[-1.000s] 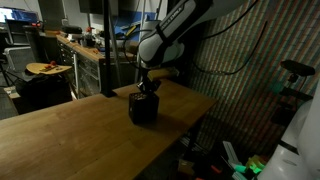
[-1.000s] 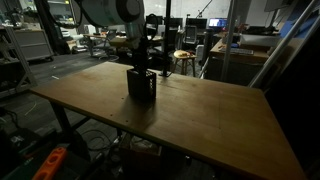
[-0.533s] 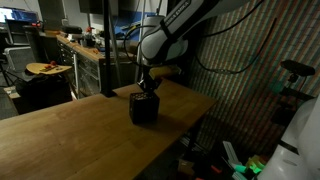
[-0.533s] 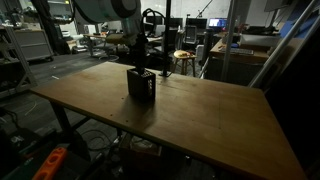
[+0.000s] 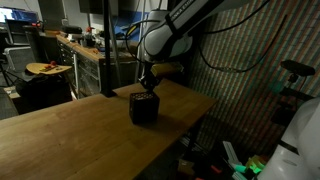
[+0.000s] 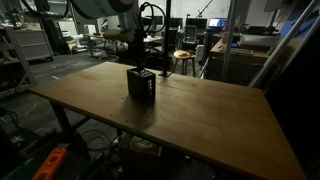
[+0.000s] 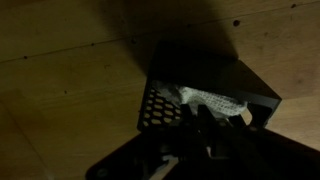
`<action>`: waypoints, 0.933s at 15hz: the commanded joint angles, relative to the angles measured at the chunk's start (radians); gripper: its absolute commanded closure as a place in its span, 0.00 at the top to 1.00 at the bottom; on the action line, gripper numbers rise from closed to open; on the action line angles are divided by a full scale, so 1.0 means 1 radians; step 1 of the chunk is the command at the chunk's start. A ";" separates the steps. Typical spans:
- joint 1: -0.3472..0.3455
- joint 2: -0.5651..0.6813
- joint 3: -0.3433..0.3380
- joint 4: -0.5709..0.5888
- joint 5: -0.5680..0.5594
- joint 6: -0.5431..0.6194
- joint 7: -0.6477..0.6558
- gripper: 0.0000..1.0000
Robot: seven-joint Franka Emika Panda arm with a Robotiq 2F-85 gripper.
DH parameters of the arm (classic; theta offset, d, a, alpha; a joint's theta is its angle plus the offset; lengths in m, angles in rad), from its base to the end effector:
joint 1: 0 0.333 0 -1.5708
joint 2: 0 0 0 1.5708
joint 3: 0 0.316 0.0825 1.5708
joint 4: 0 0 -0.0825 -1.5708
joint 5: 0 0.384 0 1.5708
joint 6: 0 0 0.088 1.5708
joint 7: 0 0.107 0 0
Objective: Put the white towel in the black box
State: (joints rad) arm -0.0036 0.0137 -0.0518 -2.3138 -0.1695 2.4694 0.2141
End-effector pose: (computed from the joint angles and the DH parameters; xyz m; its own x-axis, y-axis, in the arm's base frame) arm 0.5241 -0.0287 0.3507 0.9785 -0.1347 0.1564 -0.1503 -0.9843 0.0922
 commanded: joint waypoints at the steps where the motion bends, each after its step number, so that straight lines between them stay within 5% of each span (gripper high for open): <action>1: -0.013 -0.069 0.004 -0.039 -0.008 0.034 -0.008 0.08; 5: -0.023 -0.107 0.005 -0.042 -0.005 0.051 -0.014 0.10; 10: -0.027 -0.148 0.002 -0.049 0.044 0.068 -0.059 0.56; 14: -0.008 -0.208 -0.009 -0.078 0.213 0.080 -0.197 0.90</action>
State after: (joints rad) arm -0.0208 -0.1154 -0.0538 -2.3423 -0.0754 2.5187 0.1315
